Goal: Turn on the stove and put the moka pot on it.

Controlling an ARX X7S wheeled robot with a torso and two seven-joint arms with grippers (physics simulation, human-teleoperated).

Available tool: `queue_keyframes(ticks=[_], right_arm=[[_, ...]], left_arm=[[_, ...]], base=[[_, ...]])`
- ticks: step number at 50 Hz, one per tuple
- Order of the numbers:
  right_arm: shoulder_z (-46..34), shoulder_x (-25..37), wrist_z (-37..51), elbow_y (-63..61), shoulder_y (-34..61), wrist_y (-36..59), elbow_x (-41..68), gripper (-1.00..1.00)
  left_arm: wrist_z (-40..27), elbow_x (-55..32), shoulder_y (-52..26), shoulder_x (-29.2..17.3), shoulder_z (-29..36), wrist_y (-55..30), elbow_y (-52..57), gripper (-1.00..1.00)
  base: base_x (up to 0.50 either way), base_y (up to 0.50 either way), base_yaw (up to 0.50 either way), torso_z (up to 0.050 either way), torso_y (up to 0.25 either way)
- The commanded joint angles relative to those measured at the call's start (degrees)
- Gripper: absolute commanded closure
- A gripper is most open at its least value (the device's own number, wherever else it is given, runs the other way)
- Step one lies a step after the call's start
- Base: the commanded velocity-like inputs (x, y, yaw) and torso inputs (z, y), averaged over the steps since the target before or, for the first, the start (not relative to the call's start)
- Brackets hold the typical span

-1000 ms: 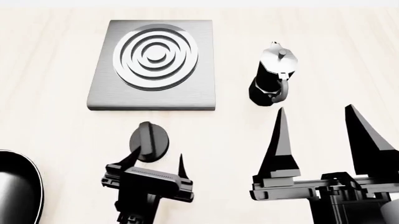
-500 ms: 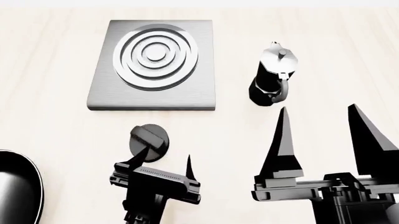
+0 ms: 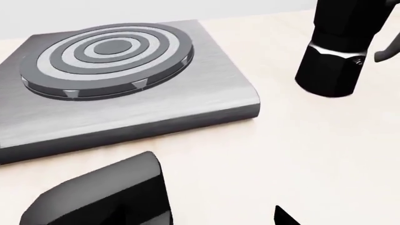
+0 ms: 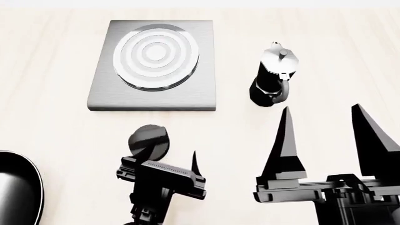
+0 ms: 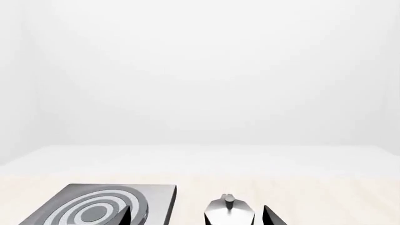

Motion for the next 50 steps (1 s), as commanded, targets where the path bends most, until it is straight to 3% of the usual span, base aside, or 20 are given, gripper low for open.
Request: queue_keyframes(ticks=[1,33,43,50], right_arm=[[-2.64,0.43,1.04,-0.04,2.18,-0.83,-0.23,-1.00],[-7.16,0.50,2.85,0.07,6.39,-1.71,-0.15,-1.00],[-8.32,0.57,3.21,0.20,7.20,-2.10,-0.32,-1.00],[-8.84,0.26,3.16,0.69,7.23,-2.33,-0.46,-1.00]], left_arm=[[-0.17,-0.14,-2.60,0.18,0.63,-0.72,-1.74,-1.00],[-0.65,-0.98,-5.32,-1.03,1.63,-1.90,-1.54,-1.00],[-1.35,-1.10,-2.70,-2.62,2.35,-4.02,5.40,-1.00],[-2.79,-0.52,2.17,-5.34,3.59,-8.31,19.67,-1.00]], base=[[0.00,0.00,0.00,0.000,0.000],[0.00,0.00,0.00,0.000,0.000],[0.00,0.00,0.00,0.000,0.000],[0.00,0.00,0.00,0.000,0.000]])
